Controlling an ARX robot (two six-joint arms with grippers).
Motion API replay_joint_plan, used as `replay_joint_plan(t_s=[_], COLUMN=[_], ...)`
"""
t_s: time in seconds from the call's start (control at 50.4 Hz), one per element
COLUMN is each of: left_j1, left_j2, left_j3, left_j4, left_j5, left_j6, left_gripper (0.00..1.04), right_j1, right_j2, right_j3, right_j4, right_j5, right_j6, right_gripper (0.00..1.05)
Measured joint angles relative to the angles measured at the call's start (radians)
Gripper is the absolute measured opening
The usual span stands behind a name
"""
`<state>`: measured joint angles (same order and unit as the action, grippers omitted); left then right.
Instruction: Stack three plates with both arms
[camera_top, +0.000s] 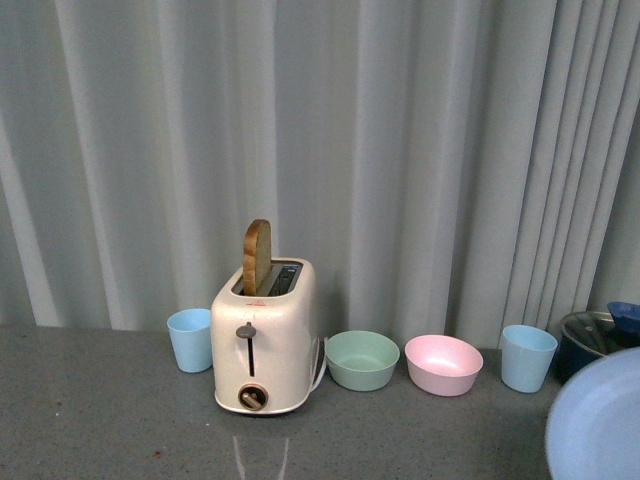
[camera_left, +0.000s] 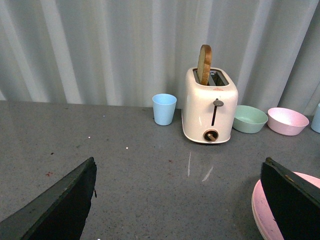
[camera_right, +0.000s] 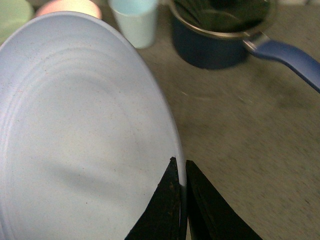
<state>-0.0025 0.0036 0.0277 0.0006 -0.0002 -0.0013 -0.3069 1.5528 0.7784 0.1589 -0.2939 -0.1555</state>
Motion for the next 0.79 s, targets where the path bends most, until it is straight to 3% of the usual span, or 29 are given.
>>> replay_joint_plan(t_s=[0.258, 0.417, 0.556, 0.794], left_j1=[0.000, 0.000, 0.000, 0.000], left_j2=[0.000, 0.000, 0.000, 0.000], left_j3=[0.000, 0.000, 0.000, 0.000], left_j4=[0.000, 0.000, 0.000, 0.000], left_j5=[0.000, 0.000, 0.000, 0.000], left_j6=[0.000, 0.000, 0.000, 0.000], left_gripper=[0.98, 0.98, 0.98, 0.98], right_j1=[0.338, 0.466, 0.512, 0.505], right_j2=[0.045, 0.116, 0.173, 0.235], right_j3=[-0.019, -0.047, -0.071, -0.103], right_j4=[0.126, 0.202, 0.253, 0.299], right_j5=[0.007, -0.004, -0.017, -0.032], right_j6=[0.172, 0.264, 0.326, 0.388], right_gripper=[0.03, 0.03, 0.03, 0.03])
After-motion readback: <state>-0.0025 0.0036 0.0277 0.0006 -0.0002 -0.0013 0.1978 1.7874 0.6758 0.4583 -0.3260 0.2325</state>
